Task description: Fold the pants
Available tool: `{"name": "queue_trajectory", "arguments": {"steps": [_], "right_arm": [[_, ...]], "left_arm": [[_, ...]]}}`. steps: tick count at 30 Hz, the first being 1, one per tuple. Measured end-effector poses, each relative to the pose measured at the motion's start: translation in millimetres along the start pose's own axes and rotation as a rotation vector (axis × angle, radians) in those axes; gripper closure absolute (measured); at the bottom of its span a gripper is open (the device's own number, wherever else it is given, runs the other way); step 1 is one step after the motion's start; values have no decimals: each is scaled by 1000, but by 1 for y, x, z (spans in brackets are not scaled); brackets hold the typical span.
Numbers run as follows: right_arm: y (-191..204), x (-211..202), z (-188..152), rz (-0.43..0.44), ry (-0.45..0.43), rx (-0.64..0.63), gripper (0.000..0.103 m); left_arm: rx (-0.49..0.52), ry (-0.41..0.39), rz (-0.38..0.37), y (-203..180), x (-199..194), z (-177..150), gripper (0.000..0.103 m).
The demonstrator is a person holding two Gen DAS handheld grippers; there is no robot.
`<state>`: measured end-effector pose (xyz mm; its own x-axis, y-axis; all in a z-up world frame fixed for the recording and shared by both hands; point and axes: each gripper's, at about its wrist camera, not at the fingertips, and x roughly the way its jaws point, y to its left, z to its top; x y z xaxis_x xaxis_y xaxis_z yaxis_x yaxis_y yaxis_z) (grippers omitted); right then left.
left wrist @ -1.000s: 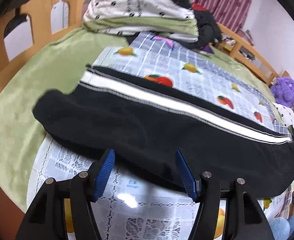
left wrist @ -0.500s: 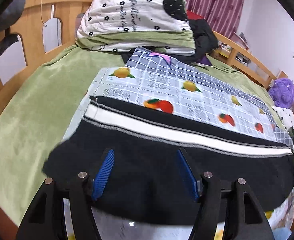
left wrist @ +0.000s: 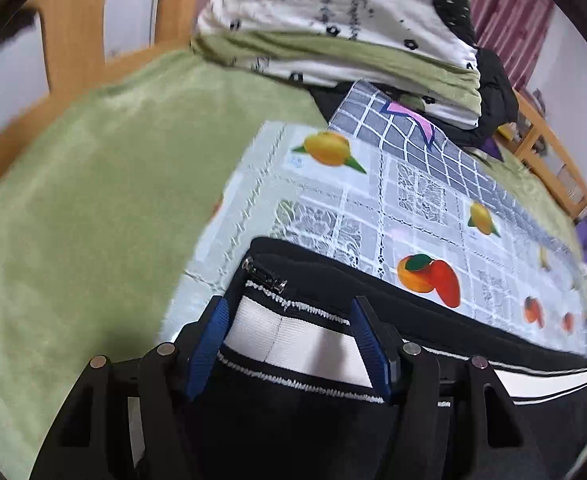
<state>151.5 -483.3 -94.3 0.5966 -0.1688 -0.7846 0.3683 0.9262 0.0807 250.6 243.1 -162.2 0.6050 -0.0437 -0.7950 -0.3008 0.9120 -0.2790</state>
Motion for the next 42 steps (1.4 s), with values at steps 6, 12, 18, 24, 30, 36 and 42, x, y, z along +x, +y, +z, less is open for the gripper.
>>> {"name": "queue_trajectory", "arguments": {"steps": [6,12,18,24,30,36,42], "right_arm": [[33,29,-1,49,49,-4,62],[59,38,2,76,41,-50,62],[82,57,6,86,68,-111,62],[103,72,16,112,44,-186,56],[119,128,33,32,75,-238,63],[132,168,49,0,95,-261,70],[125,125,45,112,22,-193,76]], "left_arm": [[31,-47,-52,-4,-4,8,85],[38,-167,-95,-3,-28,23,85],[9,-48,-15,5,13,10,83],[49,-71,12,2,2,9,83],[25,-39,58,4,7,11,72],[89,-65,63,-16,-19,0,72],[113,-65,-65,-37,-49,-30,57]]}}
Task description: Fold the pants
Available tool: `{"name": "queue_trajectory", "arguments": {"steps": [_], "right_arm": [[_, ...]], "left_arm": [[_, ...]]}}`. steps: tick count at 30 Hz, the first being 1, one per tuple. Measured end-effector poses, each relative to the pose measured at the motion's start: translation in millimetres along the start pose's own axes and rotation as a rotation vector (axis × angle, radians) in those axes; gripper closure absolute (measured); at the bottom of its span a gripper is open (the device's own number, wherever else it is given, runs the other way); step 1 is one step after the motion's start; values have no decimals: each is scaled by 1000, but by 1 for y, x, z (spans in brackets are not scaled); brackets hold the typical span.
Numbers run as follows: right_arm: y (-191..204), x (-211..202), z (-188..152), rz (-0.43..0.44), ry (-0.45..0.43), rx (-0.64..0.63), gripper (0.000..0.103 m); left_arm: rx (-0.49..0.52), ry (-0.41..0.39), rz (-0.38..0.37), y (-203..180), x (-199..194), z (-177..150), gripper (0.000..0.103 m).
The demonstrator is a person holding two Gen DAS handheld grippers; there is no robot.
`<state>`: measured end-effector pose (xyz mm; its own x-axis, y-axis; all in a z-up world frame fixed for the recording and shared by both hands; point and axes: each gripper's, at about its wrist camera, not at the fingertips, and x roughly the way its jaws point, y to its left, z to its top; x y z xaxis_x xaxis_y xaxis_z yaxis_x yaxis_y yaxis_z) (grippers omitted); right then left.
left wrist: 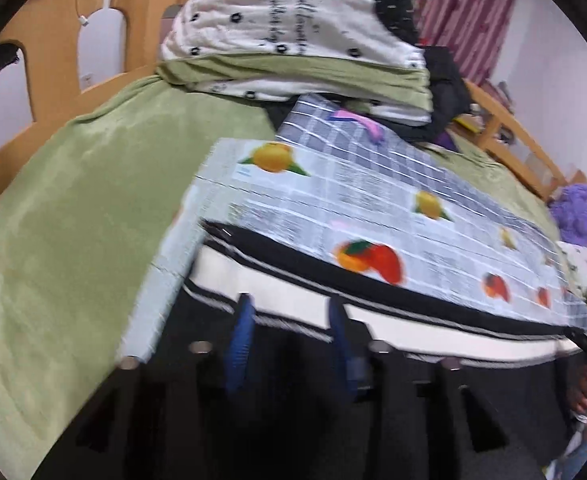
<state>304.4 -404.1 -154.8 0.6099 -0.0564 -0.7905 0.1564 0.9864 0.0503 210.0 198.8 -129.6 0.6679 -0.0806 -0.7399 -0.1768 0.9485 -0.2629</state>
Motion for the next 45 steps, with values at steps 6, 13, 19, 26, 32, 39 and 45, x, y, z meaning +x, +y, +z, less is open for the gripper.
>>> {"name": "queue_trajectory", "arguments": {"steps": [6,13,19,26,32,39,45], "right_arm": [[27,32,-18,-46,73,-91,73],[39,-10,-19,9,71,-14,70],[57,-81,-58,4,-61,-119,57],[56,-118,-72,73,-9,-25,57],[70,-144,-81,95,17,-23,57],[84,-139,-109,138,1,-5,57],[73,-116,-131,96,35,8,61]], "left_arm": [[95,58,-15,-29,7,-35,50],[10,141,28,4,-21,-68,48],[-91,139,-33,42,-70,-119,45],[-302,47,-125,76,-60,-128,45],[-499,-26,-134,108,-36,-108,46],[-552,-1,-69,112,-22,-90,80],[-547,17,-84,122,-30,-98,88]]}}
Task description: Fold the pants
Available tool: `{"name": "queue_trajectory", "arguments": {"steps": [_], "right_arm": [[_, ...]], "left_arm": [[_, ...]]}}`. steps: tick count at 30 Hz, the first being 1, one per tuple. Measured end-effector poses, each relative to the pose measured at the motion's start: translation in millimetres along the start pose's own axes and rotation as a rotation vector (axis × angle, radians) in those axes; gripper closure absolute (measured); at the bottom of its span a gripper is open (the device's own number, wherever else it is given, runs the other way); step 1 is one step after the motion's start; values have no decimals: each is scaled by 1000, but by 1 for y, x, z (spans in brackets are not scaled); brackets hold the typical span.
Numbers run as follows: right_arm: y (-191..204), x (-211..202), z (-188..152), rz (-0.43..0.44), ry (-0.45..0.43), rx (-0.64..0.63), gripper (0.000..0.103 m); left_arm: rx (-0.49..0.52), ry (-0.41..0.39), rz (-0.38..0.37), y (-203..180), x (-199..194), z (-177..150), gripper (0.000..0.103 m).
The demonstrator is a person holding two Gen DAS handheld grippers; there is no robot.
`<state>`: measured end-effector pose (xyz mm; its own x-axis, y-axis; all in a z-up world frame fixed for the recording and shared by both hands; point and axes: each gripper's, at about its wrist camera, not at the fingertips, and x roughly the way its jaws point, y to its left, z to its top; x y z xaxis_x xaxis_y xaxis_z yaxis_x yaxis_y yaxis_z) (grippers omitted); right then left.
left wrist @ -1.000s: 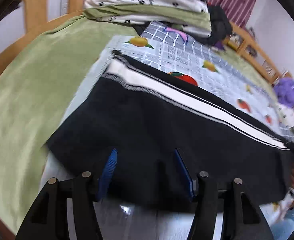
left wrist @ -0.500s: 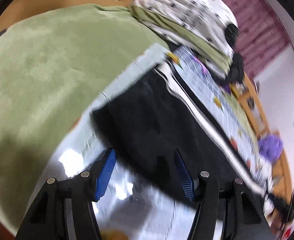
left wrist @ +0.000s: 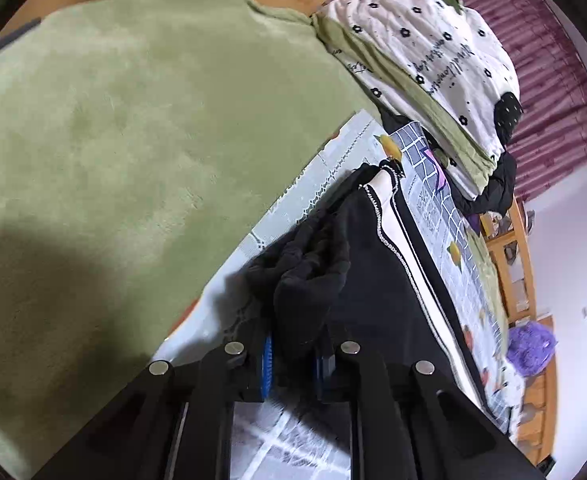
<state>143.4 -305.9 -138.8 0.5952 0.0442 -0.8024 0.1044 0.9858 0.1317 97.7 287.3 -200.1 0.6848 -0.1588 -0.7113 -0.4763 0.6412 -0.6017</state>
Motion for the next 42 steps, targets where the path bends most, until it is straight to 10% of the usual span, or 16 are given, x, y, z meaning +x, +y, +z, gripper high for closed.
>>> {"name": "queue_trajectory", "arguments": {"steps": [6,13,20,26,30,37,42], "right_arm": [[-22,-5,-1,44,-19,42,62],[-39,-21,0,29,-55,46,62],[-81,-54,-7,-35,-142,46,62],[-140,-77,-25,-51,-157,137,62],[-165,-83,-35,-64,-153,169,62],[-143,-73,-35,16,-112,92,62],[-89,-60,-26,152,-66,6,62]], "left_arm": [[173,-99,58,-44,-31,-3,90],[548,-214,47,-193,-78,-42,90],[753,-24,-191,-321,-43,-170,90],[774,244,-296,-333,22,-264,90],[802,366,-235,-322,46,-295,90],[781,358,-250,-298,16,-263,39],[730,187,-198,-267,-8,-209,37]]}}
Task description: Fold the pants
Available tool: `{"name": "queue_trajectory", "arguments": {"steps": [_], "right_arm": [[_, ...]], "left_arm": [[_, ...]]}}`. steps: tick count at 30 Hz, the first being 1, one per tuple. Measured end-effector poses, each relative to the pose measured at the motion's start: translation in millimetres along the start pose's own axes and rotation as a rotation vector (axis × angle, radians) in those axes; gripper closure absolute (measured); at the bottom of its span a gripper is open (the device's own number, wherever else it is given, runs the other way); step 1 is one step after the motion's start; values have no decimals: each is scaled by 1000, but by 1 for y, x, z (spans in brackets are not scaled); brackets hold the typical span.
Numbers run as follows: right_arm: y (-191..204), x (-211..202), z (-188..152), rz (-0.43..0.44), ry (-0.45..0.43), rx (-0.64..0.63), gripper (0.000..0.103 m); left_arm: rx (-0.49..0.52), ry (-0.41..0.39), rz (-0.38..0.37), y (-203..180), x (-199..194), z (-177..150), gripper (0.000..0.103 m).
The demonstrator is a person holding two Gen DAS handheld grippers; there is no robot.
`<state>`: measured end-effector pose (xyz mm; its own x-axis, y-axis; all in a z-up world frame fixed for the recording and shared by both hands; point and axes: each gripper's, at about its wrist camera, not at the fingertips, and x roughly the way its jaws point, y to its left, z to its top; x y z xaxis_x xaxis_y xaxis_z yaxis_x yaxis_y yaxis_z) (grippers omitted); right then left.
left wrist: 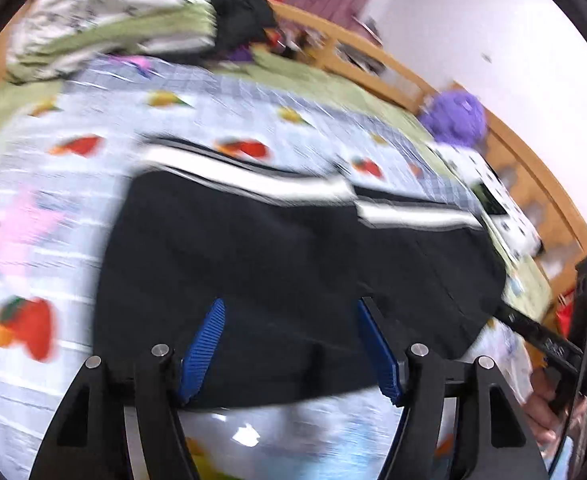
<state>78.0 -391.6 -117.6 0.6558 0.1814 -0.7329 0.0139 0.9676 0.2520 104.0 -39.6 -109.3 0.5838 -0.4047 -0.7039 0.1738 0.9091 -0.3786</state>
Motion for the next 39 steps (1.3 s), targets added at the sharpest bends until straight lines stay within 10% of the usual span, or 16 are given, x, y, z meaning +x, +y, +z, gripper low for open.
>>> {"name": "queue_trajectory", "arguments": {"steps": [6,9,11,13,19,22,28,37,39], "right_arm": [[75,42,6,43,49,-134,62],[95,76,0,22,118,-168,63],[105,92,-7,-12,155,-211,87],[114,87,-17,-57,120,-301,90],[71,37,-16,154,56,-110,92],[80,73,-35,99,218,-153,85],[78,61,-10,134,82,-121,50],[76,159,30,76,226,-28,47],[87,162,32,47,205,-110,85]], "left_arm": [[-77,-96,217,61,-21,18,37],[-154,-101,175,82,-30,24,37],[-210,-98,128,94,-35,26,37],[-250,-102,105,102,-37,27,37],[-322,-122,108,124,-42,28,37],[-362,-94,61,131,-39,28,37],[-363,-103,76,135,-41,29,37],[-360,-78,79,137,-34,29,37],[-365,-74,80,139,-31,29,37]]}}
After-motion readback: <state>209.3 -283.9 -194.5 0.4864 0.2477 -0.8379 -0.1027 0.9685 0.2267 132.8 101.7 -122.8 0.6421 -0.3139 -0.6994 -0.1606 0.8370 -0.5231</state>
